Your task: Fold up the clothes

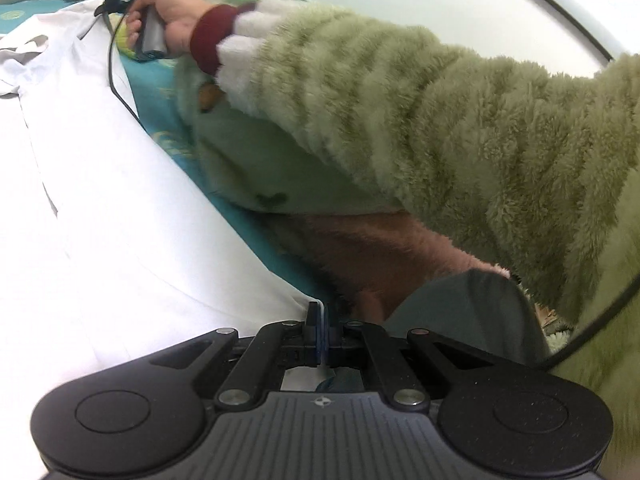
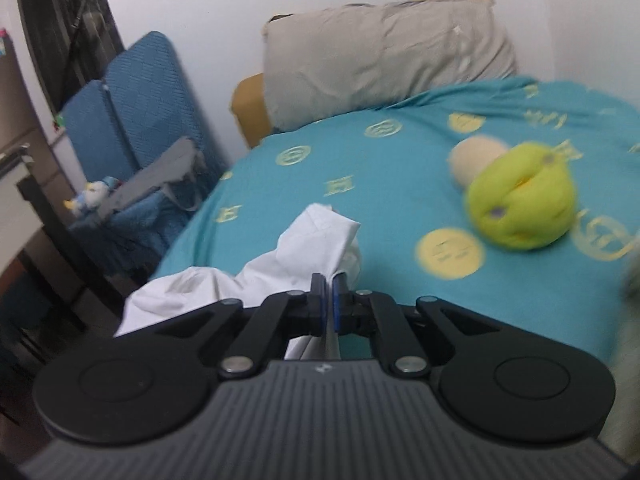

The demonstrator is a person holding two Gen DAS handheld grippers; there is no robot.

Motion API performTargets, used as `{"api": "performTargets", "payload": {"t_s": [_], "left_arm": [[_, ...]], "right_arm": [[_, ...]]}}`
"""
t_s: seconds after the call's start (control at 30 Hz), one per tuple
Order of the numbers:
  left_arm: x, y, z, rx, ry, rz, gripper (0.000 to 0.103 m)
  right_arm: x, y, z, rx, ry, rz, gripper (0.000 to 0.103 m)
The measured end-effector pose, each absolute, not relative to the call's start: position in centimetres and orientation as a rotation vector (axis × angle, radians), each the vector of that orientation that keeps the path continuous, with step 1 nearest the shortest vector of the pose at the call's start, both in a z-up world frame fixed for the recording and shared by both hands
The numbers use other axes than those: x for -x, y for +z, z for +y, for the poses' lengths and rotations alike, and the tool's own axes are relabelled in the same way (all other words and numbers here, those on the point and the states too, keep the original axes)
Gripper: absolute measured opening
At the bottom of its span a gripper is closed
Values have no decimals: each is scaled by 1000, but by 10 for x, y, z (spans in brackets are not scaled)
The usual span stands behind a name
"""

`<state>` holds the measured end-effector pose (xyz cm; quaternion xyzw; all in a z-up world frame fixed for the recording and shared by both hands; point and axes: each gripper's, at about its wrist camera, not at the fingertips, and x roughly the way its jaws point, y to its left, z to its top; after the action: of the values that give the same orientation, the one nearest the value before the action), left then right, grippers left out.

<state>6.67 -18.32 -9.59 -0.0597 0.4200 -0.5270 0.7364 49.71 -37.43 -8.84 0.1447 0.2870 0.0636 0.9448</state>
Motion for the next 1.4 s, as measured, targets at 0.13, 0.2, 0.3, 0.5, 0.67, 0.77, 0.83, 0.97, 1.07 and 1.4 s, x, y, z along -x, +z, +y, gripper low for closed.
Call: {"api": "performTargets", "payload": {"t_s": [0.13, 0.2, 0.3, 0.5, 0.67, 0.77, 0.83, 0.97, 1.07, 1.4], "left_arm": [[-71, -111, -216, 130, -1136, 920, 1], [-71, -115, -217, 74, -1109, 895, 2], [-77, -114, -210, 73, -1076, 878, 9], [-74, -91, -192, 51, -983, 791, 83], [-61, -58, -161, 48, -910, 688, 96], [-50, -40, -138, 48, -857, 624, 98], [-41, -27, -124, 49, -840, 585, 98], [-16, 2, -99, 25, -735, 489, 98], [-9, 20, -86, 17, -664, 449, 100], [25, 41, -36, 27, -552, 377, 103]], "right_arm": [[-500, -102, -410, -280, 44, 628, 7], [-503, -117, -412, -247, 29, 660, 7], [-500, -129, -406, -222, 41, 649, 9], [-484, -109, -394, -225, 73, 612, 103], [-443, -71, -377, -196, 82, 593, 103], [-403, -49, -363, -165, 72, 564, 103], [-374, -36, -356, -166, 65, 550, 103], [-312, -7, -341, -155, 66, 514, 103], [-265, 15, -329, -146, 72, 481, 103], [-132, 31, -287, -164, 29, 430, 103]]}}
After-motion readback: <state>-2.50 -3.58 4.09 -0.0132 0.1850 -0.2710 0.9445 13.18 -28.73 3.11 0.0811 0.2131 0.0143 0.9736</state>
